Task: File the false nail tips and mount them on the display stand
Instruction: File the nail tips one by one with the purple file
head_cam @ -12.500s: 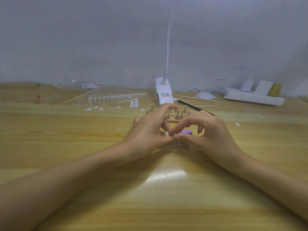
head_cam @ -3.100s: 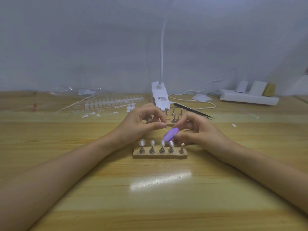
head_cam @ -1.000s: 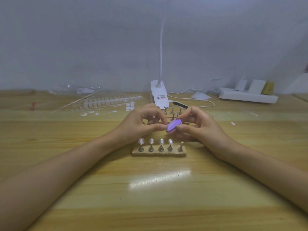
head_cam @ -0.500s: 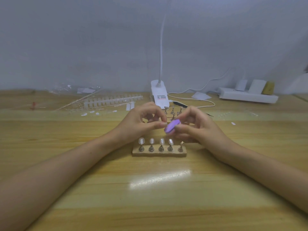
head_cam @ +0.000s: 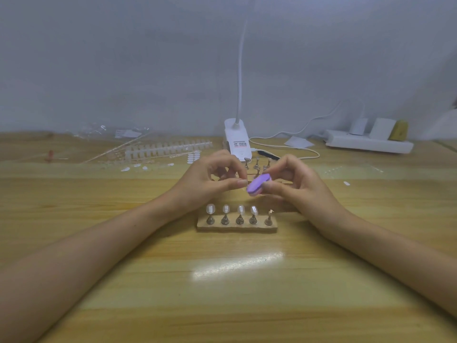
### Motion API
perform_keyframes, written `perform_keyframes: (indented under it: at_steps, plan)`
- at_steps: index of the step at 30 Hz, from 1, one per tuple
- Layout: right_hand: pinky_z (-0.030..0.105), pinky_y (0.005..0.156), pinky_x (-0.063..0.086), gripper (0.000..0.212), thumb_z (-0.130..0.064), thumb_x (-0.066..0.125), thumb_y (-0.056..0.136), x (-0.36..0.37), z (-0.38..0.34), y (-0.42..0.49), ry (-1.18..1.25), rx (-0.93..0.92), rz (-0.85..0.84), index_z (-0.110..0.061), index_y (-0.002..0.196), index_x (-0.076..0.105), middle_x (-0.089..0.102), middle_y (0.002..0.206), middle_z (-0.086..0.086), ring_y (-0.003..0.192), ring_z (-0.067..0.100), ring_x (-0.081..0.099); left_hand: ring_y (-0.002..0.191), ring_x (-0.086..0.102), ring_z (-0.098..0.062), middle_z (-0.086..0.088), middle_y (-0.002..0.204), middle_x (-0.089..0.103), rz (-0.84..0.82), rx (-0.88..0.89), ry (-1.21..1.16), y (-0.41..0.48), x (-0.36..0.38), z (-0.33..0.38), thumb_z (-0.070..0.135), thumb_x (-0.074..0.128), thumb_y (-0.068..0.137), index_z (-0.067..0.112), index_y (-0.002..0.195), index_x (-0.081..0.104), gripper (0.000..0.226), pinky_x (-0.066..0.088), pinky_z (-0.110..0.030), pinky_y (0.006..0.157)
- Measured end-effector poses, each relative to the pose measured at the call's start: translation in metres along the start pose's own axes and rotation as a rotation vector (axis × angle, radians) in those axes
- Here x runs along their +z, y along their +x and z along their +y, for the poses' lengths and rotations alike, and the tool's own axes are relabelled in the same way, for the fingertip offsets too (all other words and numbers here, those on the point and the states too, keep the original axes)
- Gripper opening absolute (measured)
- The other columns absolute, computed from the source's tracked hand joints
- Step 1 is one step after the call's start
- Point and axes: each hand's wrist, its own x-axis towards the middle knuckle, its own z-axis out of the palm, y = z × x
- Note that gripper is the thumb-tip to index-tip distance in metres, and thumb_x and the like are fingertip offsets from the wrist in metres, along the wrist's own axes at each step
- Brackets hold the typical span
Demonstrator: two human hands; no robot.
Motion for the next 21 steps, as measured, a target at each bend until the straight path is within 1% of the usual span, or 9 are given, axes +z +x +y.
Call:
perform_keyframes:
  at_steps: [2, 4, 6, 8, 10, 13, 15, 18, 21]
  plan:
    - [0.032, 0.071, 0.061, 0.017, -0.003, 0.068, 0.09, -0.0012, -0.0011, 0.0003, 0.003, 0.011, 0.011, -0.004, 0.096, 0.052, 0.073, 0.104, 0.012, 0.089, 0.029, 0.075, 0.074, 0.052, -0.007, -0.006, 0.088, 0.057, -0.017, 0.011, -0.001, -0.0007, 0.0004, 0.0004, 0.018, 0.075, 0.082, 0.022, 0.081, 0.07, 0.007, 0.043, -0.016, 0.074]
    - [0.033, 0.071, 0.062, 0.019, -0.002, 0.069, 0.089, 0.0003, -0.0011, 0.0, -0.037, 0.028, -0.074, -0.003, 0.096, 0.052, 0.074, 0.102, 0.011, 0.086, 0.029, 0.075, 0.074, 0.052, -0.007, -0.008, 0.089, 0.057, -0.018, 0.019, 0.002, -0.0009, 0.0011, 0.0007, 0.021, 0.075, 0.082, 0.023, 0.081, 0.07, 0.006, 0.043, -0.016, 0.074]
    - [0.036, 0.072, 0.062, 0.019, -0.003, 0.069, 0.09, 0.0009, -0.0004, 0.0002, -0.008, 0.023, -0.045, -0.001, 0.097, 0.051, 0.074, 0.103, 0.013, 0.088, 0.031, 0.075, 0.074, 0.052, -0.009, -0.008, 0.089, 0.058, -0.003, 0.014, 0.002, -0.0003, 0.0009, 0.0007, 0.025, 0.074, 0.081, 0.022, 0.081, 0.07, 0.005, 0.044, -0.018, 0.075]
    - [0.042, 0.077, 0.062, 0.019, -0.003, 0.069, 0.089, -0.0008, -0.0001, 0.0013, 0.015, 0.027, 0.003, -0.002, 0.096, 0.052, 0.071, 0.107, 0.019, 0.09, 0.033, 0.074, 0.074, 0.053, -0.016, -0.009, 0.089, 0.058, -0.007, 0.013, 0.008, 0.0, 0.0011, 0.0005, 0.027, 0.074, 0.08, 0.021, 0.082, 0.07, 0.007, 0.045, -0.019, 0.075]
    - [0.043, 0.08, 0.062, 0.019, -0.003, 0.071, 0.088, -0.0005, -0.0007, 0.0017, -0.082, 0.032, -0.063, -0.002, 0.096, 0.053, 0.073, 0.102, 0.014, 0.088, 0.03, 0.075, 0.075, 0.053, -0.021, -0.013, 0.089, 0.058, -0.02, 0.031, 0.019, -0.0004, 0.0016, 0.0006, 0.023, 0.074, 0.081, 0.021, 0.082, 0.07, 0.005, 0.045, -0.02, 0.075]
    - [0.037, 0.075, 0.062, 0.018, -0.004, 0.069, 0.09, 0.001, 0.0004, 0.0003, -0.039, 0.018, -0.057, -0.001, 0.098, 0.053, 0.075, 0.099, 0.008, 0.088, 0.027, 0.075, 0.075, 0.053, -0.019, -0.013, 0.09, 0.058, -0.009, 0.027, 0.014, -0.0002, 0.001, 0.0008, 0.027, 0.073, 0.081, 0.022, 0.082, 0.07, 0.006, 0.045, -0.019, 0.075]
    - [0.043, 0.08, 0.062, 0.019, -0.005, 0.068, 0.09, -0.0016, 0.0004, 0.0005, 0.021, 0.015, 0.022, -0.002, 0.098, 0.051, 0.074, 0.102, 0.011, 0.092, 0.03, 0.075, 0.074, 0.053, -0.016, -0.01, 0.089, 0.058, -0.015, 0.015, 0.006, 0.0, 0.0007, 0.001, 0.028, 0.073, 0.08, 0.021, 0.082, 0.07, 0.007, 0.044, -0.017, 0.073]
    - [0.049, 0.086, 0.059, 0.018, -0.004, 0.067, 0.091, -0.0029, 0.0003, 0.0015, 0.011, 0.047, -0.017, -0.002, 0.098, 0.051, 0.073, 0.105, 0.018, 0.094, 0.034, 0.074, 0.073, 0.051, -0.005, 0.001, 0.086, 0.056, -0.051, 0.033, 0.005, -0.0013, 0.0008, 0.0003, 0.02, 0.076, 0.081, 0.024, 0.082, 0.071, 0.007, 0.042, -0.014, 0.071]
    - [0.047, 0.085, 0.06, 0.018, -0.004, 0.068, 0.09, -0.0024, 0.0003, 0.0017, 0.013, 0.05, -0.009, -0.002, 0.097, 0.051, 0.073, 0.105, 0.018, 0.094, 0.034, 0.074, 0.073, 0.051, -0.009, -0.004, 0.086, 0.057, -0.027, 0.024, -0.005, -0.0011, 0.0005, -0.0012, 0.024, 0.077, 0.081, 0.024, 0.081, 0.07, 0.007, 0.043, -0.017, 0.073]
